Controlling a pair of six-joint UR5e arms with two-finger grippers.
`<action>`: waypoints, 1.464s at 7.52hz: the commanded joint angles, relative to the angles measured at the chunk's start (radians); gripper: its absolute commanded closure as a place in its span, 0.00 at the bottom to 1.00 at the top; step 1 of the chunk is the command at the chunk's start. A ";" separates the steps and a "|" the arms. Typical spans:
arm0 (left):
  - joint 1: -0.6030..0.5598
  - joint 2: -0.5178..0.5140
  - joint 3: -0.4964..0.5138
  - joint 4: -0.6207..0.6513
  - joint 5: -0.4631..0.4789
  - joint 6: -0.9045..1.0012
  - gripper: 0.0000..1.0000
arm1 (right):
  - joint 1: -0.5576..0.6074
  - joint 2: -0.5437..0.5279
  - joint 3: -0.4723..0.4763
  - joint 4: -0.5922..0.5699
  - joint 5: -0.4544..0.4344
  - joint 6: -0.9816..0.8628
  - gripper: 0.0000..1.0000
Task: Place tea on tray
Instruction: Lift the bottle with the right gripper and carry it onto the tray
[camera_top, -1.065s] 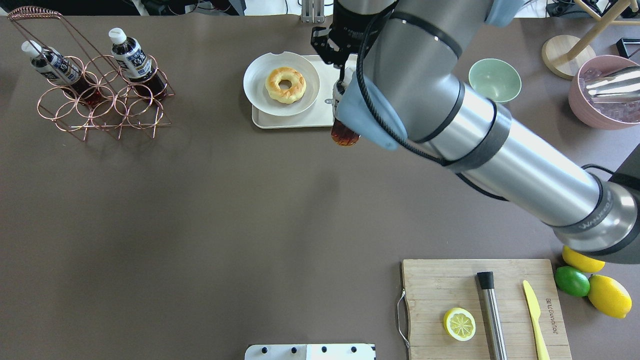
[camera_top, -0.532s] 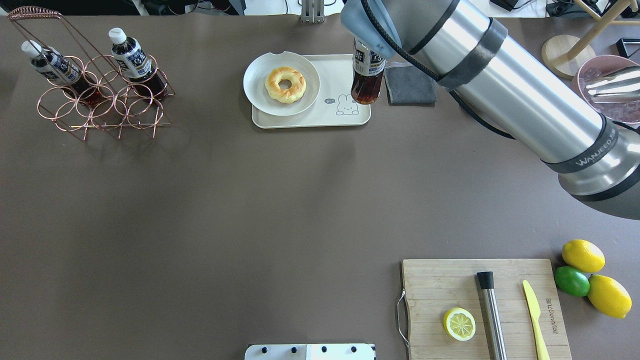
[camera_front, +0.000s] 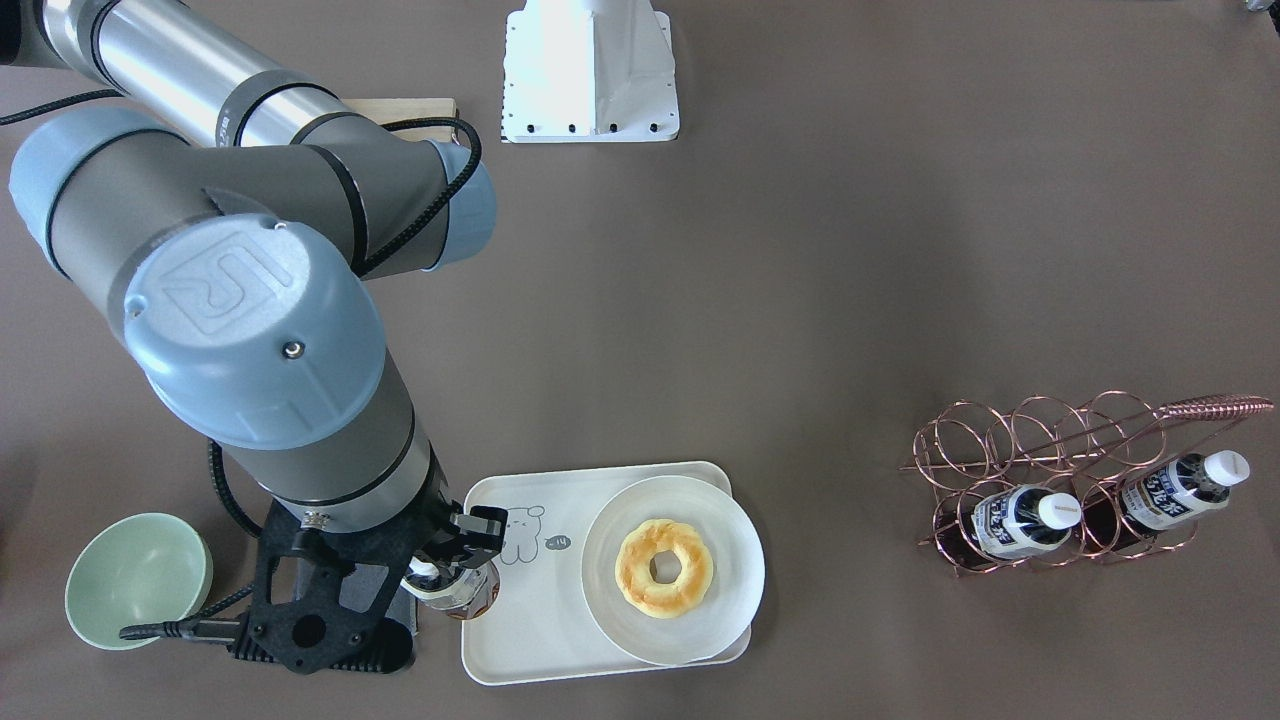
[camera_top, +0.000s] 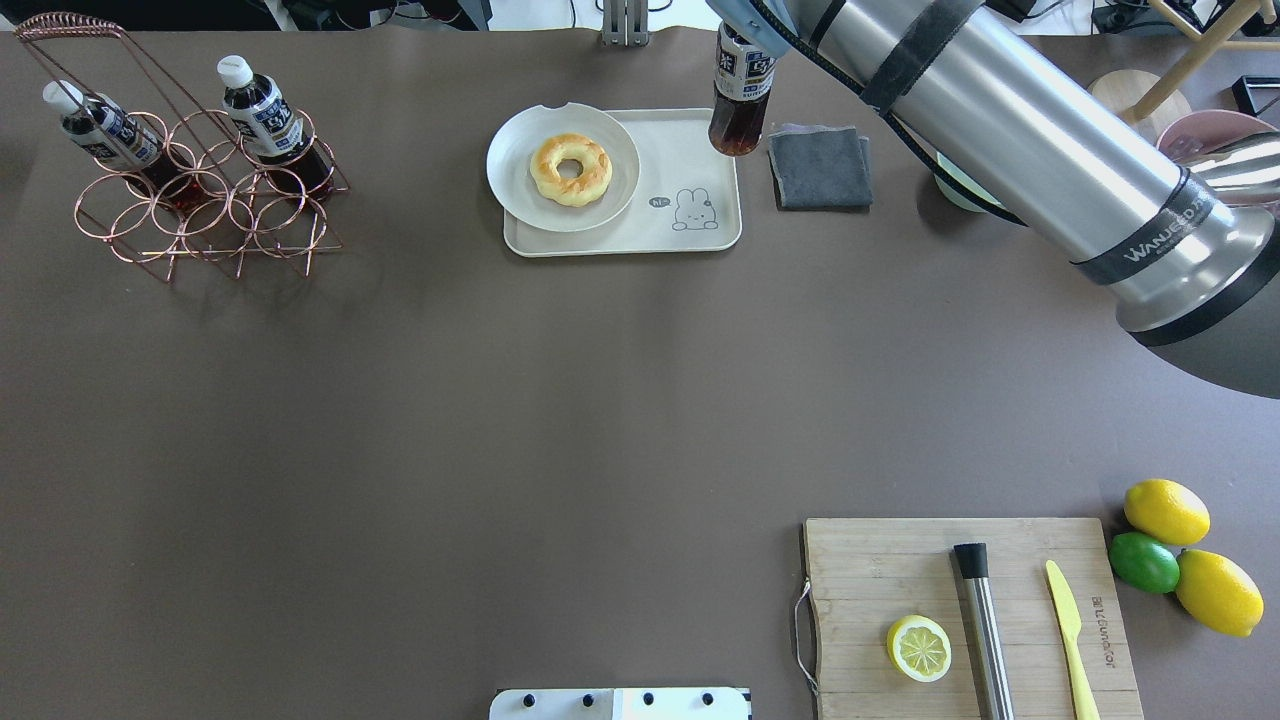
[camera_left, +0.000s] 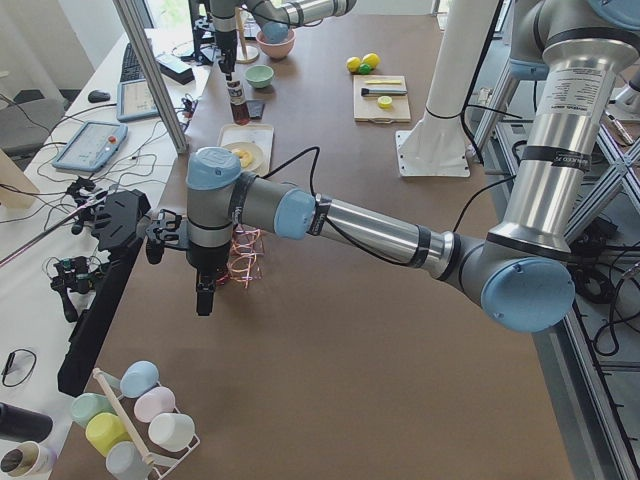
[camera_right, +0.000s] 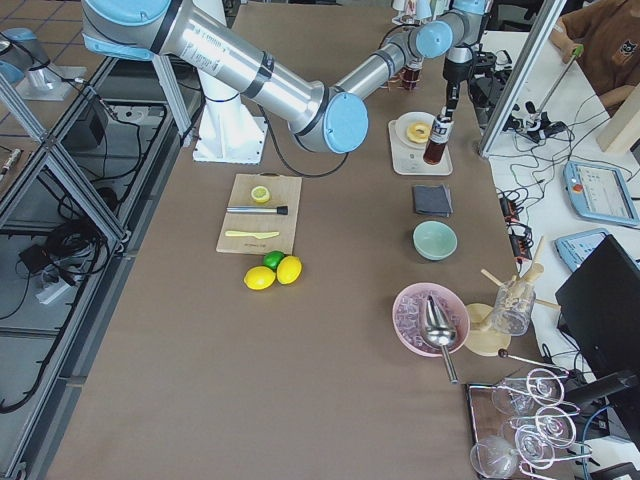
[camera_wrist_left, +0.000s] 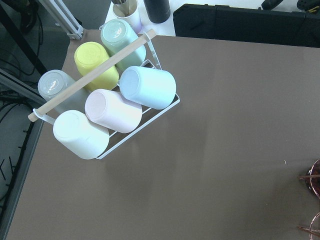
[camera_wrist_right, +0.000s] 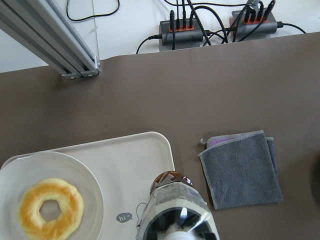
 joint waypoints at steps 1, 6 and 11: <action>0.000 -0.020 0.032 -0.002 0.002 0.002 0.02 | -0.064 -0.002 -0.014 0.058 -0.013 0.052 1.00; 0.002 -0.031 0.050 -0.002 0.002 0.002 0.02 | -0.068 -0.007 -0.017 0.058 -0.062 0.043 1.00; 0.002 -0.031 0.056 -0.002 0.002 0.002 0.02 | -0.073 -0.035 -0.017 0.107 -0.071 0.040 0.35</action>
